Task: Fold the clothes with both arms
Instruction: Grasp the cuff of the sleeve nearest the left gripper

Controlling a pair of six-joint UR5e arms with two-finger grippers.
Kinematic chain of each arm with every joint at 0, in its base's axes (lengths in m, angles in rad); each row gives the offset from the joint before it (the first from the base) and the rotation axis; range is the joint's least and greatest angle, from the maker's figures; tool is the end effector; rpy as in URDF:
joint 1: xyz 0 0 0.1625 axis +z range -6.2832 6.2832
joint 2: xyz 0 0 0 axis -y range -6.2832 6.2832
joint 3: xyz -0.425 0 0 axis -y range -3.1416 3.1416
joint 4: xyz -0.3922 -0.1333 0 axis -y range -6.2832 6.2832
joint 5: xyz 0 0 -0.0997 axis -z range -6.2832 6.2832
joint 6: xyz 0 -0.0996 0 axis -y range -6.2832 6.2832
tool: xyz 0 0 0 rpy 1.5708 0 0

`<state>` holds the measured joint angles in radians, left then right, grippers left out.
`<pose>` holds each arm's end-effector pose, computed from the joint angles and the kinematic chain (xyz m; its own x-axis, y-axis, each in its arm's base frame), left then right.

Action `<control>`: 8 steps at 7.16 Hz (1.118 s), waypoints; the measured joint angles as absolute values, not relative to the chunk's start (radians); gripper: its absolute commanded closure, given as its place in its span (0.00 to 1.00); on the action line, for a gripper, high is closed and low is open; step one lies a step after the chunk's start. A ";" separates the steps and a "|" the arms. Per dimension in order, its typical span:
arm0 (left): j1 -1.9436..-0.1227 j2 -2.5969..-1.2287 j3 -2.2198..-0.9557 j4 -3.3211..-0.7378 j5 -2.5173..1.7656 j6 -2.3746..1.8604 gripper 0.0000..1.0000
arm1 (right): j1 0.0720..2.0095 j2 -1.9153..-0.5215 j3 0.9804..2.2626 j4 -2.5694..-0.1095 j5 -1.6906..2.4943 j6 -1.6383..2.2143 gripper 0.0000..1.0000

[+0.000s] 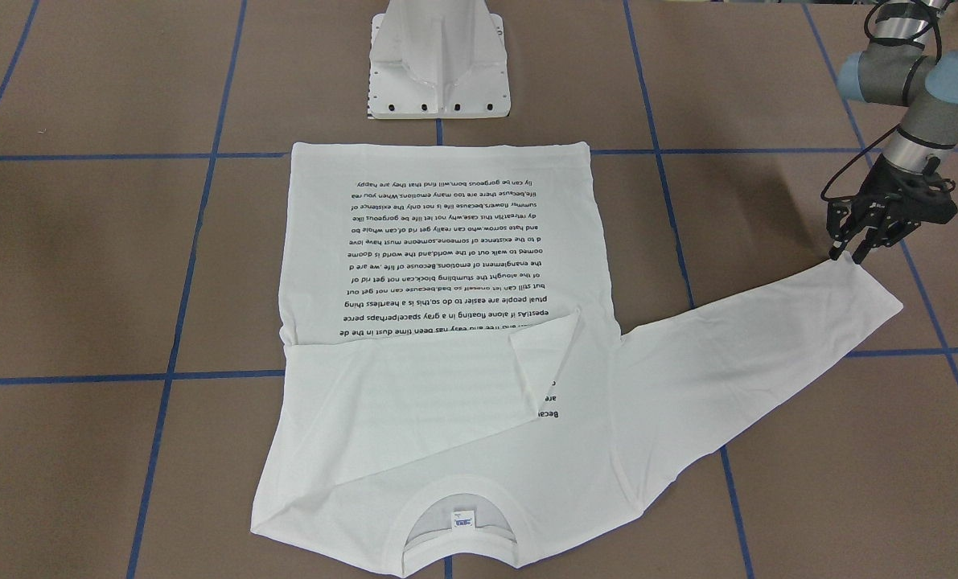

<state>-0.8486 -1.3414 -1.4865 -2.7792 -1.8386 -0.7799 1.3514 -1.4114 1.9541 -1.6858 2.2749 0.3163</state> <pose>0.1932 -0.3811 0.6797 0.7083 0.2332 -0.6662 0.1188 0.8910 0.4382 -0.0472 -0.5279 0.4073 0.7131 -0.1305 0.6888 -0.0250 0.9772 0.2110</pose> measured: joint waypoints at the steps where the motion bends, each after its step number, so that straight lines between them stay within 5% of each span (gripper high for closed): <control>1: -0.846 -1.341 -1.486 -2.779 -1.835 -0.780 0.81 | 1.351 -1.412 1.953 -1.686 2.275 0.317 0.00; 2: -0.842 -1.341 -1.485 -2.778 -1.833 -0.779 1.00 | 1.351 -1.412 1.953 -1.686 2.275 0.317 0.00; 8: -0.848 -1.351 -1.552 -2.791 -1.838 -0.775 1.00 | 1.351 -1.409 1.952 -1.686 2.274 0.318 0.00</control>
